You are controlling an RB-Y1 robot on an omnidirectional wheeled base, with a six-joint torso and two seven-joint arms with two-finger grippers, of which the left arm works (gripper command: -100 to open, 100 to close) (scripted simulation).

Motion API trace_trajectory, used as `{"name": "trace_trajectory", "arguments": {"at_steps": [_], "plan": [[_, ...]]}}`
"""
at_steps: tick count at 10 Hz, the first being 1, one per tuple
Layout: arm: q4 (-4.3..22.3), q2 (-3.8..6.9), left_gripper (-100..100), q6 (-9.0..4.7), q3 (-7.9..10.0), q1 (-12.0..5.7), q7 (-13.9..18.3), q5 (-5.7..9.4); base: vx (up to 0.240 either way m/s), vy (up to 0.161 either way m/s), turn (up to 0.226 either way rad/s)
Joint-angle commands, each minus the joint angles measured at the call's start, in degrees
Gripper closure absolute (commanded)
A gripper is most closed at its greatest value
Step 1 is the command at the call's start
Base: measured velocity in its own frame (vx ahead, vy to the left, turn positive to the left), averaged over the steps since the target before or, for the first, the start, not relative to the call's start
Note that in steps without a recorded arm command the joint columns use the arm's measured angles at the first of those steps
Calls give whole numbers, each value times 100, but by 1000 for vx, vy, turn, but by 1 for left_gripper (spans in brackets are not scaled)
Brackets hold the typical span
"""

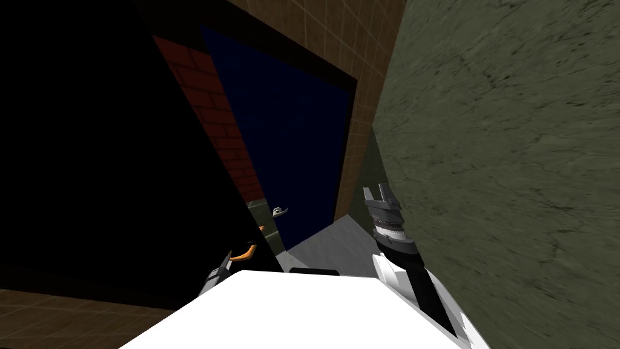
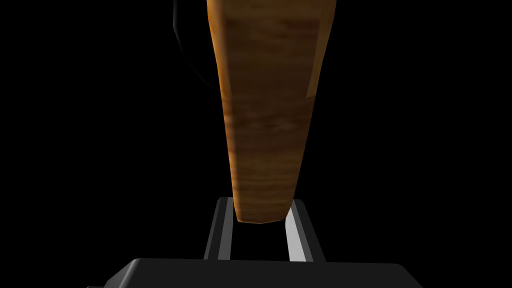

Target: Pull the door open

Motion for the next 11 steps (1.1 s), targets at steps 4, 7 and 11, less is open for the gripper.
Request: {"name": "trace_trajectory", "arguments": {"at_steps": [4,7,11], "plan": [[-119,-11,100,-155,-305,-70,106,-151,-47,43,-106],[-152,55,100,-181,-333,-53,152,-162,-17,25,-83],[272,66,100,-162,-369,-572,346,-447,-155,-10,4]]}}
